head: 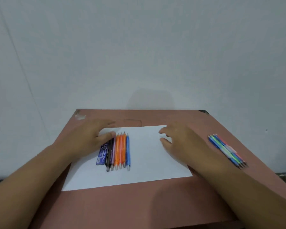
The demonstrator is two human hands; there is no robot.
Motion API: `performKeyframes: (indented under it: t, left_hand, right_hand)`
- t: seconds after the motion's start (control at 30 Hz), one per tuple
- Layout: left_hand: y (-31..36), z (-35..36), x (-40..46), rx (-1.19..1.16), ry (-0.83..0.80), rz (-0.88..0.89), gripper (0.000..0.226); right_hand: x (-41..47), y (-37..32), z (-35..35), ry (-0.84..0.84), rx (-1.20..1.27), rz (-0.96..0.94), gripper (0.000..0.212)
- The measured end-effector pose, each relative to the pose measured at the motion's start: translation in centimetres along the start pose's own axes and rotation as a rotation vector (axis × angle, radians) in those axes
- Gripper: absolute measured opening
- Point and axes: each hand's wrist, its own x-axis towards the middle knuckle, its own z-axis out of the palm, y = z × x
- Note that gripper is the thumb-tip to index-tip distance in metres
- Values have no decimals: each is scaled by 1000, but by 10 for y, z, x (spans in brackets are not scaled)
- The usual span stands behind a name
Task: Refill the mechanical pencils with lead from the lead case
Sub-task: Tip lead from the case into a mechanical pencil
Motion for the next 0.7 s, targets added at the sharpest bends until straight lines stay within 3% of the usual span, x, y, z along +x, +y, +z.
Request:
performKeyframes:
  t: [0.17,0.37,0.57,0.7]
  left_hand:
    - [-18,0,-1,-101,-40,-34,75]
    - [-22,5,-2,-193,-43,-73,64]
    - [-23,7,-3,-264,-40,-95,65]
    - [-22,8,-2,-253,-36,-96,60]
  right_hand:
    - [25,-36,22,-4,94,-290,28]
    - [47,-44,40,-14,126,-513,25]
    - [53,-39,44,65,68,-788,17]
    - [54,-29,37,-24,-69,-823,14]
